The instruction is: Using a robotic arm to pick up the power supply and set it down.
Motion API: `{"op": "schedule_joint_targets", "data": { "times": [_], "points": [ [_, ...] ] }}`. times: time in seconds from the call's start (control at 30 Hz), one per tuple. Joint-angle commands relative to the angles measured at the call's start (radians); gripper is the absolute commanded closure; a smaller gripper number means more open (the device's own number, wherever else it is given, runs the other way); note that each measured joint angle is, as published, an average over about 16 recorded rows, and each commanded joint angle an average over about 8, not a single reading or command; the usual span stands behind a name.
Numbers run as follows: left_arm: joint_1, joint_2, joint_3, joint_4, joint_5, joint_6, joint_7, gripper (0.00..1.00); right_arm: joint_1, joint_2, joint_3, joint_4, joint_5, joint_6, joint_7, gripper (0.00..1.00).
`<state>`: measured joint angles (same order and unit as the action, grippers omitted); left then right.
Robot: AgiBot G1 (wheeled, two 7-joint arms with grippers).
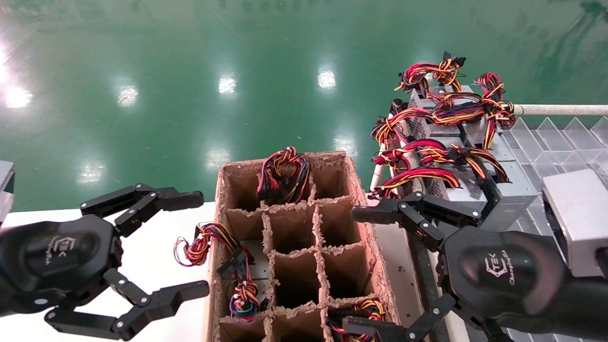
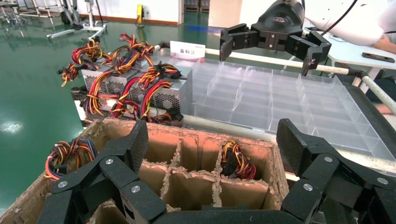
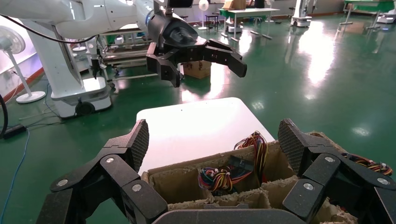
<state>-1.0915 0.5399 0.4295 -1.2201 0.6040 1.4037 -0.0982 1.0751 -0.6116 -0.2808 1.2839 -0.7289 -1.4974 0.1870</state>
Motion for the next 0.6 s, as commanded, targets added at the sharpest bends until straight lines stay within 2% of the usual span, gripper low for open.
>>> {"op": "schedule_joint_targets", "data": {
  "times": [0.03, 0.6],
  "points": [
    [0.000, 0.000, 0.000, 0.000, 0.000, 0.000, 0.000, 0.00, 0.000, 0.000, 0.001, 0.000, -0.001, 0.001, 0.000, 0.00],
    [0.000, 0.000, 0.000, 0.000, 0.000, 0.000, 0.000, 0.00, -0.001, 0.001, 0.002, 0.000, -0.002, 0.004, 0.001, 0.00]
  ]
}}
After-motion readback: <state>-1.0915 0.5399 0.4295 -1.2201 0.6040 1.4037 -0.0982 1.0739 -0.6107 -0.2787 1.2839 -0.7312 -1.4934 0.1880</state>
